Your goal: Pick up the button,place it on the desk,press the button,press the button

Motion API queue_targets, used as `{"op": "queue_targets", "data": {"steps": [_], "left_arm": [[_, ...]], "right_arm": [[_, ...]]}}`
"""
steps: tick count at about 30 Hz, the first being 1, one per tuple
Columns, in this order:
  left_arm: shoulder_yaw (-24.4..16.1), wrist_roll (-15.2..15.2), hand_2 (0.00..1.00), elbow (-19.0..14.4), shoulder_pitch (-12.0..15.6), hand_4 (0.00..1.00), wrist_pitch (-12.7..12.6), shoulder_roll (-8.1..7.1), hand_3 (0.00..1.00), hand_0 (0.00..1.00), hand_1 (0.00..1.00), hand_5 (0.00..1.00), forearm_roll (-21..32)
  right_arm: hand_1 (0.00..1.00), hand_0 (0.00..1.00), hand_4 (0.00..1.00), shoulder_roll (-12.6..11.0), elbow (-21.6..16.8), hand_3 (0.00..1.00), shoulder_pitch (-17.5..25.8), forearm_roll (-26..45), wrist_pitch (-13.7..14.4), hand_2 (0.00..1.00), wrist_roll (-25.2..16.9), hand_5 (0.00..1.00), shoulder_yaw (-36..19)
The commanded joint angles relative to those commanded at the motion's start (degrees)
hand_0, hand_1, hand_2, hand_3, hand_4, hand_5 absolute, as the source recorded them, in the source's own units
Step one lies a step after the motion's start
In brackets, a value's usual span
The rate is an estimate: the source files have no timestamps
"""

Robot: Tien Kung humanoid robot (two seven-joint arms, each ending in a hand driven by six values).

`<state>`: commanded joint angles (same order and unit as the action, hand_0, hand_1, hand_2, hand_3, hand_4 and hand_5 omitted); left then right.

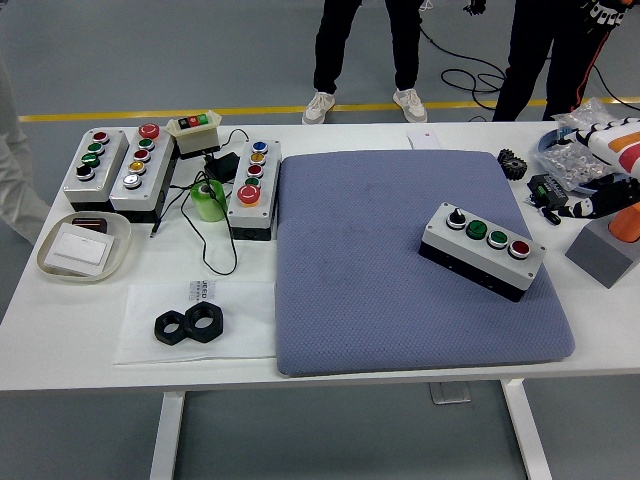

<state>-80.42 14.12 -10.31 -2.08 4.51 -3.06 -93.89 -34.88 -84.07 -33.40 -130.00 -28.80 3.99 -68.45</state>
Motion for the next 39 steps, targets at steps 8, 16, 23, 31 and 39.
{"op": "queue_targets", "data": {"steps": [8, 16, 23, 31, 39], "left_arm": [[-0.18, -0.11, 0.966, 0.00, -0.05, 0.570, -0.05, -0.29, 0.875, 0.748, 0.916, 0.998, -0.05], [0.07, -0.28, 0.965, 0.00, -0.07, 0.570, -0.14, -0.47, 0.874, 0.747, 0.916, 0.998, 0.09], [0.55, -0.39, 0.965, 0.00, 0.22, 0.570, -0.15, -0.48, 0.874, 0.747, 0.917, 0.998, 0.28], [0.71, -0.44, 0.965, 0.00, 0.18, 0.569, 0.11, -0.40, 0.874, 0.747, 0.917, 0.998, -0.44], [2.08, -0.63, 0.965, 0.00, 0.06, 0.569, 0.43, 0.00, 0.873, 0.747, 0.916, 0.998, 0.18]], "right_arm": [[0.934, 0.953, 0.930, 3.53, 0.42, 0.992, -0.74, 0.00, 0.06, 0.981, 0.72, 0.464, 0.31], [0.934, 0.948, 0.929, 9.26, 2.22, 0.981, -0.78, 0.00, 0.40, 0.981, 1.18, 0.448, -1.43], [0.932, 0.946, 0.928, 14.32, 3.61, 0.968, 1.09, 0.00, 0.95, 0.978, 1.41, 0.438, -4.14], [0.928, 0.944, 0.917, 17.67, 5.59, 0.960, 2.72, 0.00, 2.08, 0.974, 1.63, 0.408, -7.28], [0.920, 0.942, 0.909, 21.19, 8.60, 0.950, 4.86, 0.00, 4.67, 0.968, 2.07, 0.390, -9.71]]}}
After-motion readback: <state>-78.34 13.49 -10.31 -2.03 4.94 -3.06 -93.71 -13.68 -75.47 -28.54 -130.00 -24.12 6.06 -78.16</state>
